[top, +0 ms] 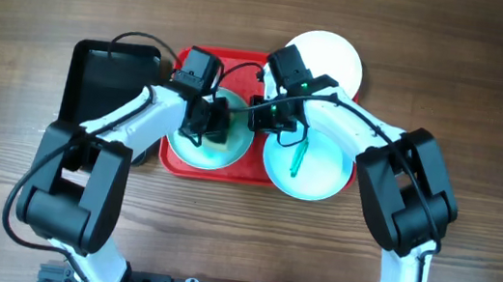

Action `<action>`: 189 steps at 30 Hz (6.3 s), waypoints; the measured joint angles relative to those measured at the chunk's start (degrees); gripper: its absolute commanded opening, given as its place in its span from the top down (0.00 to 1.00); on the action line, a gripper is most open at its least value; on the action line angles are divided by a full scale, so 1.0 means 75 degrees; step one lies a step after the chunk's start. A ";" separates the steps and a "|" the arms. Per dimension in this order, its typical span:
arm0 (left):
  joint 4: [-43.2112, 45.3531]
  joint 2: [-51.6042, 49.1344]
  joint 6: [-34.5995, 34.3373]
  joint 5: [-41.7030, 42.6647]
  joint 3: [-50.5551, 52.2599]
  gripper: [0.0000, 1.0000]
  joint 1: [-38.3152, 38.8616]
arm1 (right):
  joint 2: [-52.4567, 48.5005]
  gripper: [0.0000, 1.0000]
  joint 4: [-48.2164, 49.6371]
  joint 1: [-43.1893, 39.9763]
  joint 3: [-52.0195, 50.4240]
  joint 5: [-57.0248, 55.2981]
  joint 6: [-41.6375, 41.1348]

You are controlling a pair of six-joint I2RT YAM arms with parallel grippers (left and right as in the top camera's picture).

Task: Clean dirty plates on tray and stack at the side
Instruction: 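Scrub the plate held by the right gripper with the left-held sponge, then lift the cleaned plate with the right gripper and place it right of the tray, then grasp the lower-right plate with the right gripper and pull it left, then scrub the second plate with the sponge in the left gripper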

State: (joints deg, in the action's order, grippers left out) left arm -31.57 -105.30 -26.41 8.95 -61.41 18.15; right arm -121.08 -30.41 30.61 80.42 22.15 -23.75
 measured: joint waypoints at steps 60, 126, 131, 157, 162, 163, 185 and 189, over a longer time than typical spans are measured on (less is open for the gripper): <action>-0.3663 0.0597 -0.0012 -0.2189 -0.3993 0.96 -0.1378 | 0.2244 0.96 -0.1422 0.3086 0.0335 -1.0497 0.0353; -0.3363 0.0495 -0.0067 -0.0976 -0.3631 0.96 -0.1084 | 0.3066 0.64 -0.2824 -0.3212 -0.2326 -0.0965 0.1781; -0.3360 0.0493 -0.0067 -0.0976 -0.3631 0.96 -0.1084 | 0.3066 0.76 -0.2212 -0.3022 -0.3165 -0.1011 0.1676; -0.2911 0.0466 0.0175 -0.0976 -0.2710 0.96 -0.1084 | 0.1341 0.96 0.1411 -0.0020 -0.2081 -0.1384 -0.1935; -0.1778 0.0251 0.1594 -0.0799 -0.1632 0.96 -0.0673 | 0.0769 0.96 0.0854 0.0015 -0.1192 -0.1151 -0.1594; -0.1690 0.0125 0.1751 -0.0801 -0.1609 0.96 -0.0551 | 0.0769 0.96 0.0854 0.0015 -0.1189 -0.1151 -0.1594; -0.1609 -0.1148 0.2774 0.0396 -0.1760 0.96 0.0248 | 0.0720 0.96 0.0833 0.0122 -0.1186 -0.0790 -0.1390; -0.2197 -0.1067 0.1204 -0.1766 -0.1821 0.96 -0.0096 | 0.0714 0.96 0.0836 0.0122 -0.1186 -0.0778 -0.1390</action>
State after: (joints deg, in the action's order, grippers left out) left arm -48.05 -113.30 -17.39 -4.29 -75.07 17.43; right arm -115.72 -24.14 31.53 71.53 16.32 -34.17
